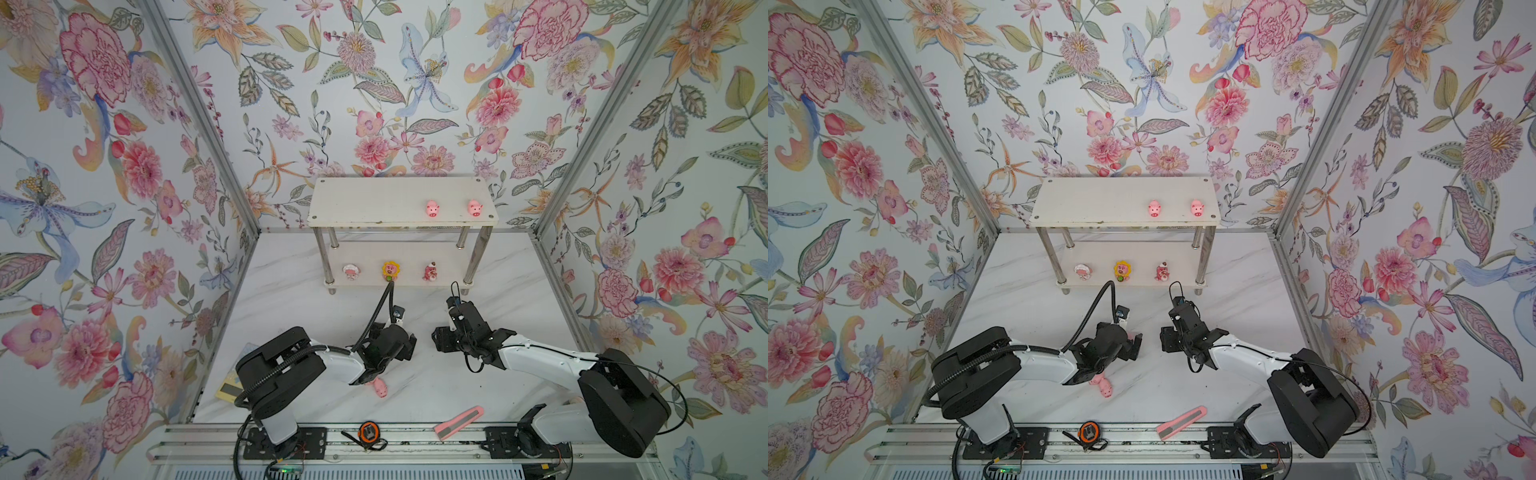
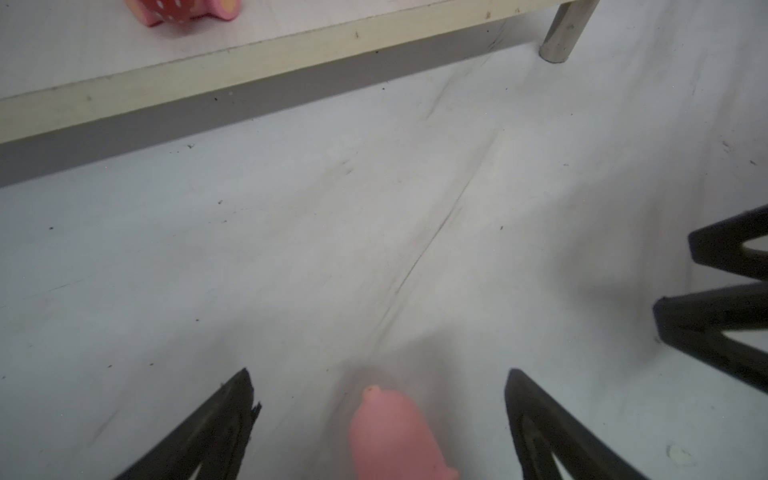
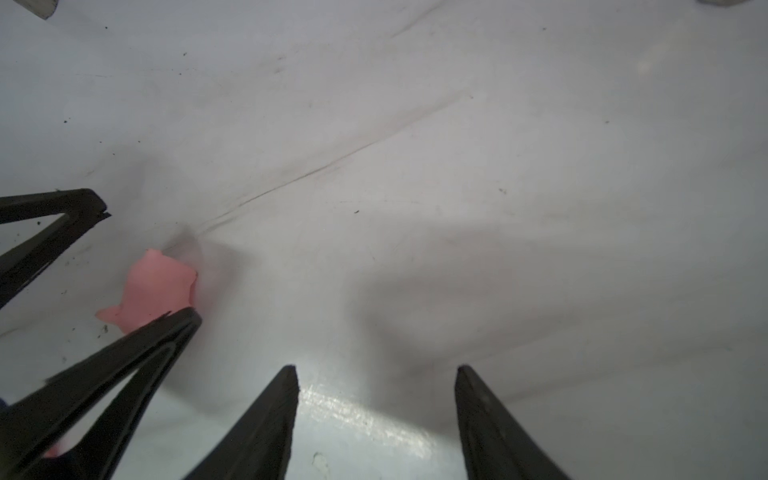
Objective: Organize plastic toys on shelves
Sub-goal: Pick up the plastic toy from the center of the table.
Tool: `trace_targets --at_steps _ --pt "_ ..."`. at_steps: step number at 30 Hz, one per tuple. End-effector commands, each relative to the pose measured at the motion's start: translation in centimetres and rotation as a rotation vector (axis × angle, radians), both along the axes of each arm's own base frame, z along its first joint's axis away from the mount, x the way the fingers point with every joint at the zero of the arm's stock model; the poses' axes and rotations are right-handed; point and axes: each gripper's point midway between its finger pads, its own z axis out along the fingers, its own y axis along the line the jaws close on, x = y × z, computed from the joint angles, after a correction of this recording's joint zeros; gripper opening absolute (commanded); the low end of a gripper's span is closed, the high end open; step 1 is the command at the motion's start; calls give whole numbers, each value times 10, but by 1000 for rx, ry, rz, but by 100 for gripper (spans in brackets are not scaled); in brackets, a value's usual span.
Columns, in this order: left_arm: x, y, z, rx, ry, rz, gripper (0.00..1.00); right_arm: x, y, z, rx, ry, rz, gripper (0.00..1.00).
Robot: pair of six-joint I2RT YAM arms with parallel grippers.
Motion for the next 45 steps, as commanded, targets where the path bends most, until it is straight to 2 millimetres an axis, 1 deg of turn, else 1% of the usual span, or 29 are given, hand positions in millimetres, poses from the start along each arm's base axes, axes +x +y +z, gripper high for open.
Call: trace_targets --at_steps 1,2,4,6,7,8,15,21,25,28,31,34,37,38,42,45 --pt "2 -3 -3 11 6 41 95 -1 5 -2 34 -1 17 63" --pt "2 -3 -4 10 8 46 94 -2 5 -2 34 -3 19 63" --pt "3 -2 -6 13 10 51 90 -2 4 -2 35 -10 24 64" --pt "4 -4 -7 11 15 54 83 -2 4 -2 31 -14 29 65" --pt "4 -4 -8 15 18 57 81 3 -3 -1 29 -18 7 65" --pt "5 -5 -9 17 21 59 80 5 -5 -1 27 -20 4 66" --pt "10 -9 -14 43 35 71 74 7 -9 3 40 -28 3 66" --pt "11 -4 -16 72 45 98 70 6 -16 1 43 -24 -7 66" --pt "7 2 -17 67 65 116 70 6 -17 0 47 -21 -6 67" --pt "0 6 -16 26 82 119 69 8 -16 2 51 -23 -6 67" --pt "-6 9 -19 -11 100 112 66 9 -14 4 60 -26 -1 67" --pt "-11 8 -26 -37 122 105 59 9 -12 4 65 -19 1 67" --pt "-14 7 -30 -45 134 104 55 8 -12 3 66 -13 3 67" --pt "-15 8 -31 -43 136 107 51 8 -12 3 64 -13 0 67" --pt "-16 9 -31 -47 137 109 43 7 -14 0 59 -7 -4 67" --pt "-18 10 -30 -44 140 110 34 8 -13 -1 60 -7 -1 67"
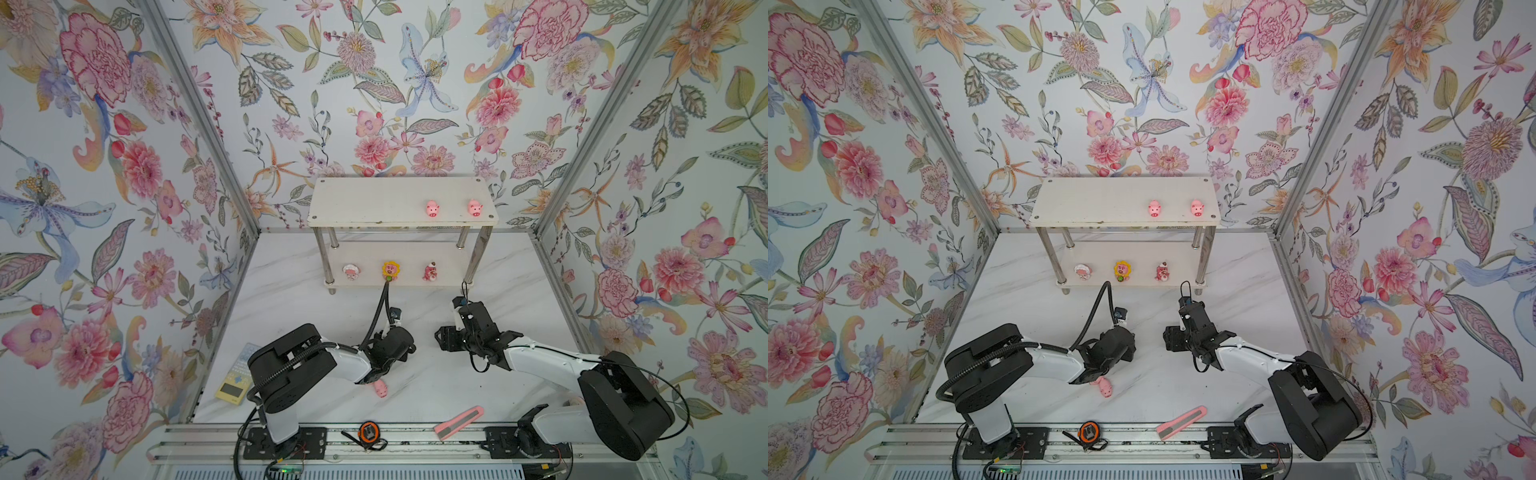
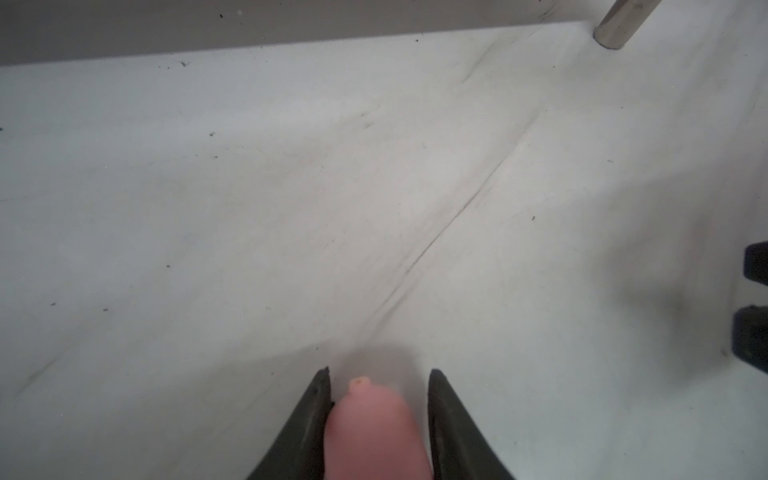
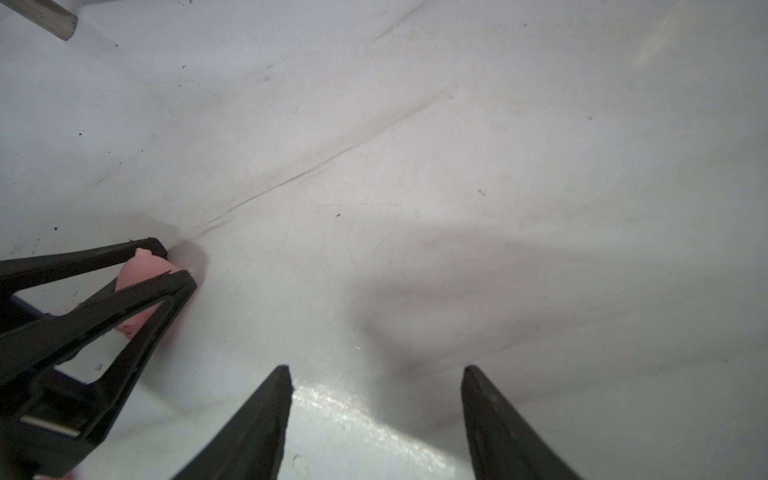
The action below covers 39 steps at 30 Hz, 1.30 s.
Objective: Organize plastic toys on shelves
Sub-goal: Pick up the plastic toy from the center of the table, then place the plastic toy on the shelf.
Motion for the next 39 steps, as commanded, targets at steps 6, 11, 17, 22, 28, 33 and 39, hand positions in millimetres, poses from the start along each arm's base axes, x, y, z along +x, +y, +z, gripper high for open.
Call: trace_targets --at_steps 6,11,17,22,28,33,39 --pt "-11 9 3 24 18 0 30 5 5 2 12 -5 11 67" --pt "-2 12 32 67 -27 23 28 5 4 0 9 -3 14 67" --pt "21 23 125 130 -183 89 27 4 4 -2 6 -5 19 67" --pt "39 36 216 170 -322 150 27 2 6 -4 29 -12 24 67" --pt "72 36 314 109 -433 182 27 -5 16 -10 85 16 55 67" --pt "109 23 375 90 -479 189 27 -9 22 -13 123 30 77 67" --pt "159 17 423 94 -500 215 28 -11 21 -15 155 23 50 66"
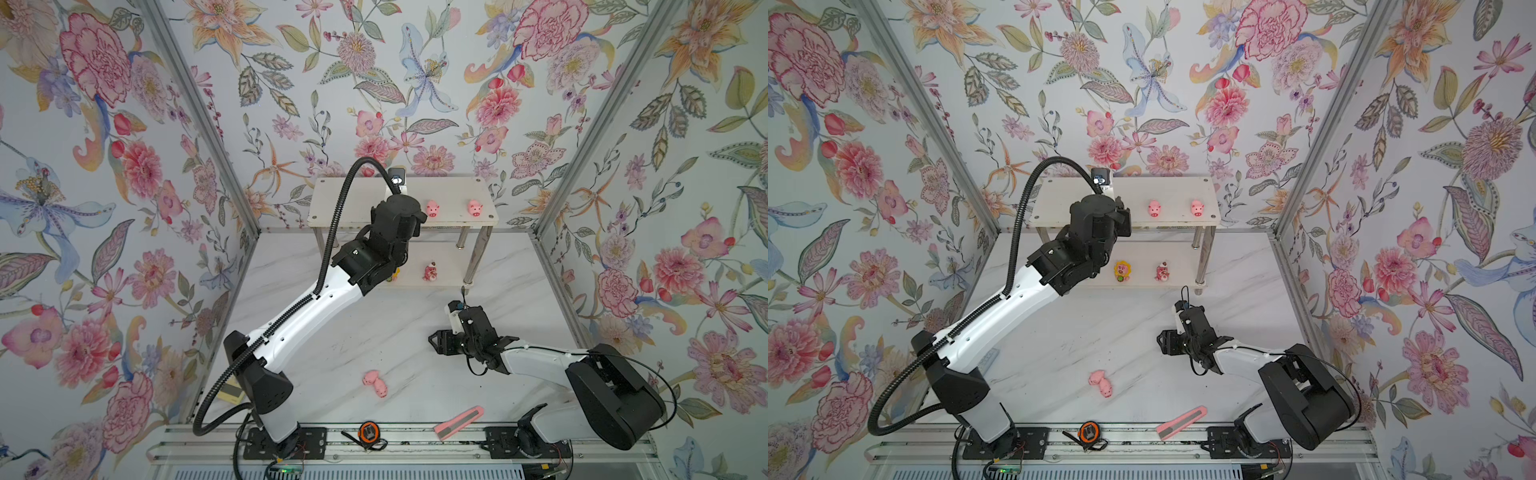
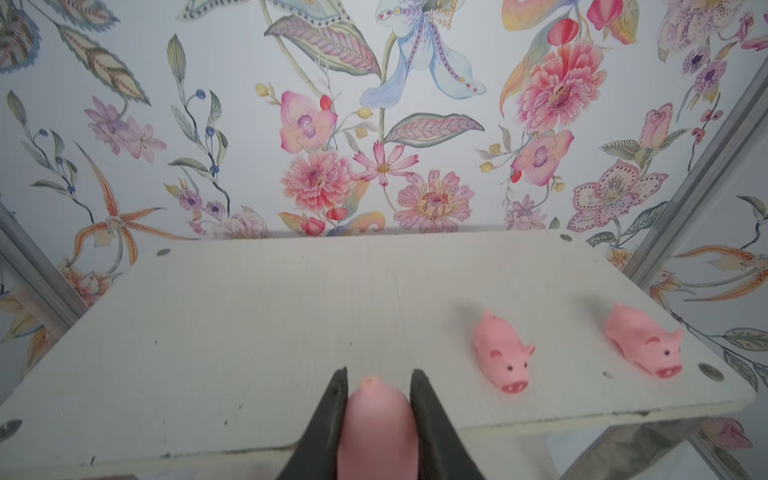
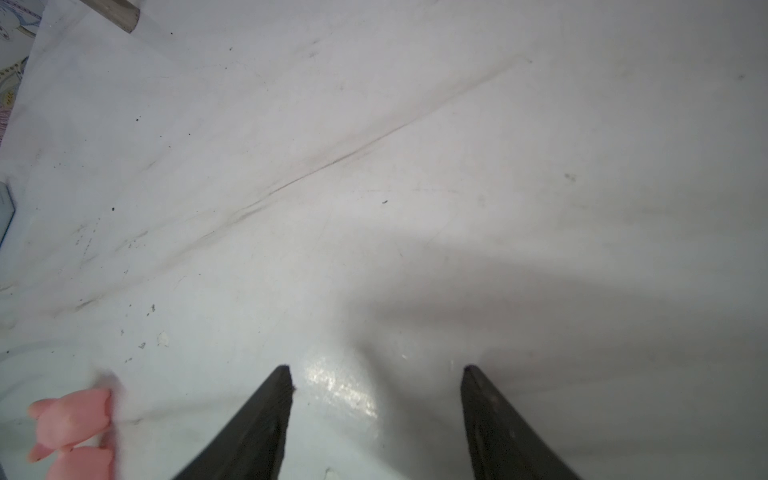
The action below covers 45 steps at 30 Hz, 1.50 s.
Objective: Organize plastic toys on shelves
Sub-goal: Place the plastic toy on the shelf.
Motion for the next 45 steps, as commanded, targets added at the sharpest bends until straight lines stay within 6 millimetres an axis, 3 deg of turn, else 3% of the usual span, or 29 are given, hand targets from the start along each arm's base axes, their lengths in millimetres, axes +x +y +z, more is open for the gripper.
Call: trace_targets --at_steps 1,5,10,22,38,45 --pt "27 0 -16 111 90 -18 28 -4 1 -1 38 10 -14 66" --pt "62 -2 -25 51 149 -51 28 -4 -2 6 49 -15 -30 67" --pt "78 3 -40 17 188 -44 27 -3 -6 10 43 -41 -46 68" --pt "73 7 -73 17 255 -28 28 -4 -2 5 54 -13 -34 68" --pt "66 14 -64 -16 245 -9 30 -6 1 1 60 0 -27 68" --pt "67 17 -62 -14 236 7 52 -6 3 0 62 5 -23 68"
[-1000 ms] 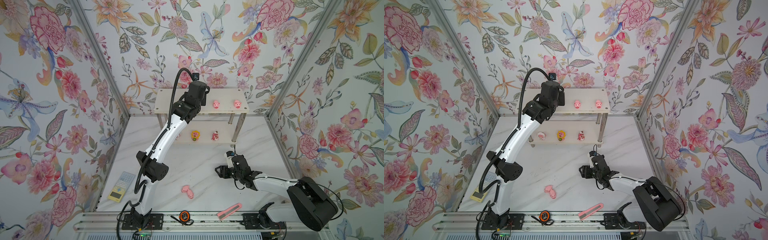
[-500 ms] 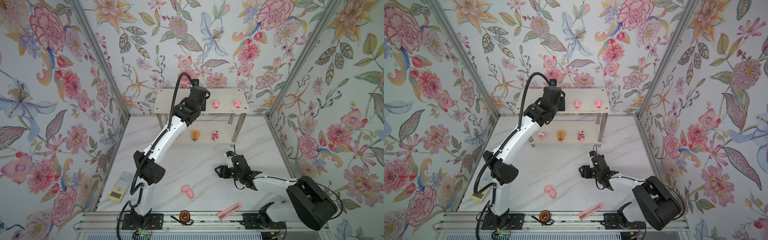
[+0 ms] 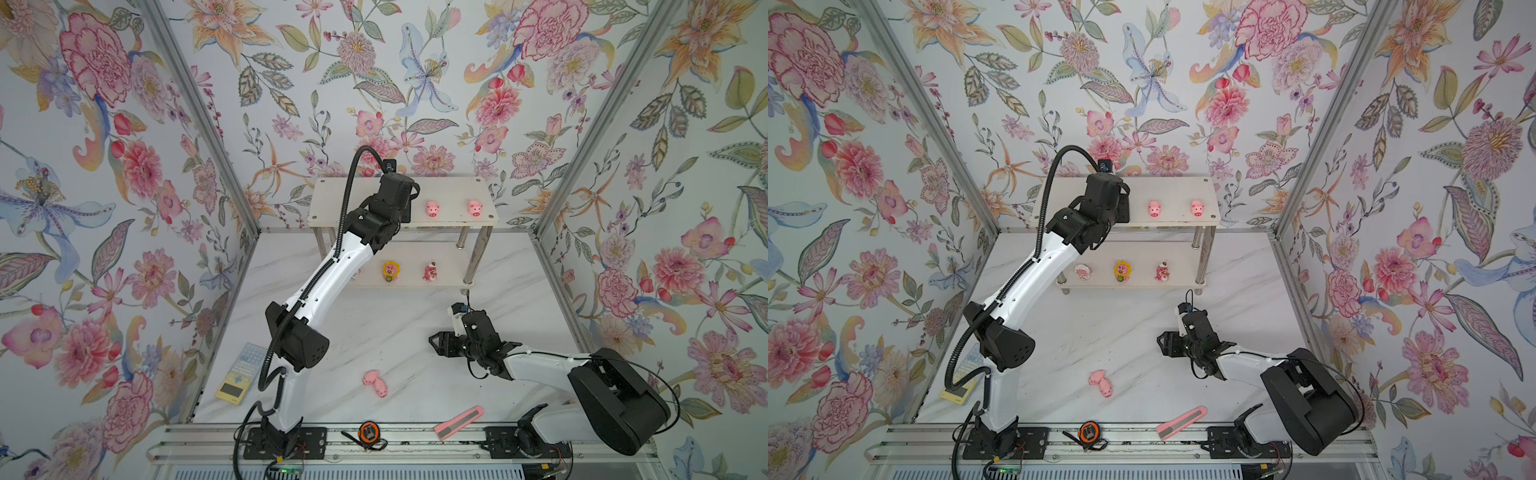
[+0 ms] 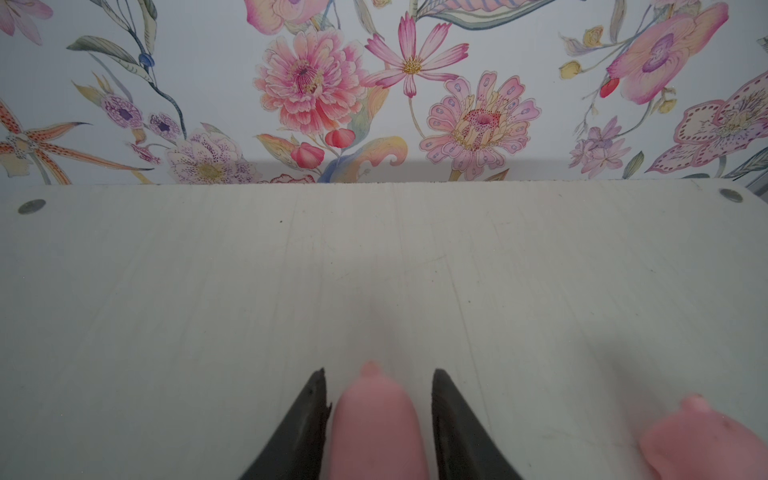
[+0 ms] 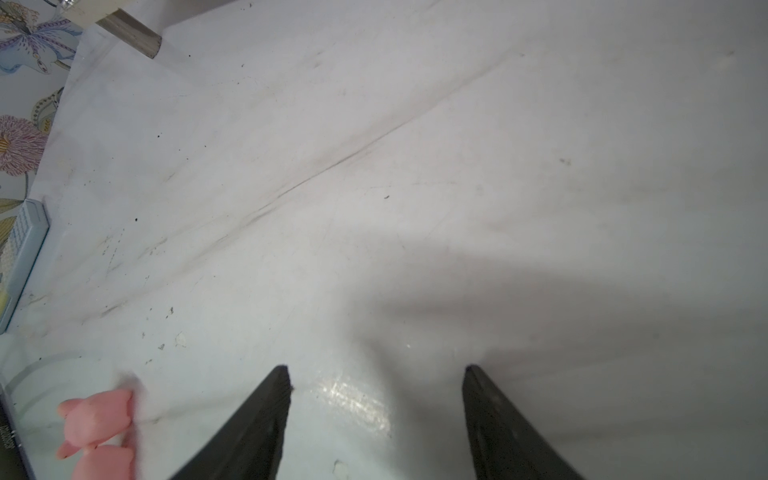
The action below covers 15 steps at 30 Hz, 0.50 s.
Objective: Organize plastic toys on shelves
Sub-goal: Place the plastic toy on the shelf.
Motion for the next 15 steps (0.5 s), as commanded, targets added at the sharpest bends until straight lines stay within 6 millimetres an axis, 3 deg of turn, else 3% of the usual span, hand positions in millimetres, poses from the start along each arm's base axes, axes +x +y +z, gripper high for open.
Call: trace_targets --at_steps 1,5,8,12,15 --pt "-11 7 22 -20 -33 6 56 -2 4 -3 9 14 5 68" --pt "-13 9 37 -30 -58 4 64 -2 4 -3 11 16 6 68" --pt "-20 20 61 -32 -97 25 69 -2 4 -4 9 16 8 68" --pt "-54 48 117 -51 -199 59 71 -1 4 -2 6 9 5 68" --pt "-93 68 137 -49 -257 78 71 -1 3 0 -2 -8 5 68"
